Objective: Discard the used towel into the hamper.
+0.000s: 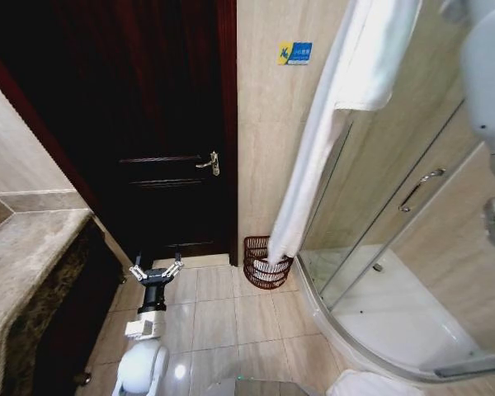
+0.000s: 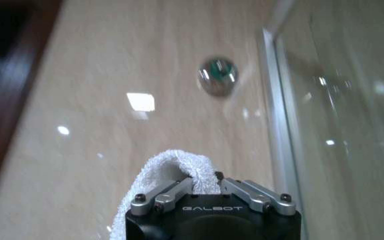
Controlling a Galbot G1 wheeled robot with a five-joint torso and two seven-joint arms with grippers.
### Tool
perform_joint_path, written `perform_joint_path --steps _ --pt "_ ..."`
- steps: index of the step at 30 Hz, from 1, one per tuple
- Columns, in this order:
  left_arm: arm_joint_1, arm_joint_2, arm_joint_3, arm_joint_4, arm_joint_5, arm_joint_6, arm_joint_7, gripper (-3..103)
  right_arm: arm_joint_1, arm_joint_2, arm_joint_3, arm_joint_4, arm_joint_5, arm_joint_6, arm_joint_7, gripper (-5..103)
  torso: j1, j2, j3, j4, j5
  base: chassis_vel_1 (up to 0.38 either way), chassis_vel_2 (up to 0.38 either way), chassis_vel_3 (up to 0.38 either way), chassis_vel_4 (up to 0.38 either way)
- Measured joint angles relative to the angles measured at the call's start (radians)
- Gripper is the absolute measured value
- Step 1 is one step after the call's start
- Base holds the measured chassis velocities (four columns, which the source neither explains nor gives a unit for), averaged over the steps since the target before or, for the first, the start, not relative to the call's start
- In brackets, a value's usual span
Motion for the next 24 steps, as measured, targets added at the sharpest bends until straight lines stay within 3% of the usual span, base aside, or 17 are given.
perform_joint_path --steps 9,24 --pt "0.016 0.006 -0.014 0.008 0.0 -0.019 0.0 100 -0.087 0.0 0.009 -0.067 -0.061 0.051 -0.05 3 0.0 0.0 0.0 -0.0005 -0.0003 0.0 0.0 0.0 0.0" --pt "-0.027 0.016 -0.007 0.072 -0.015 -0.04 0.003 100 -0.32 0.025 0.055 0.092 -0.088 0.057 0.006 3 0.0 0.0 0.0 -0.0001 -0.0004 0.0 0.0 0.0 0.0"
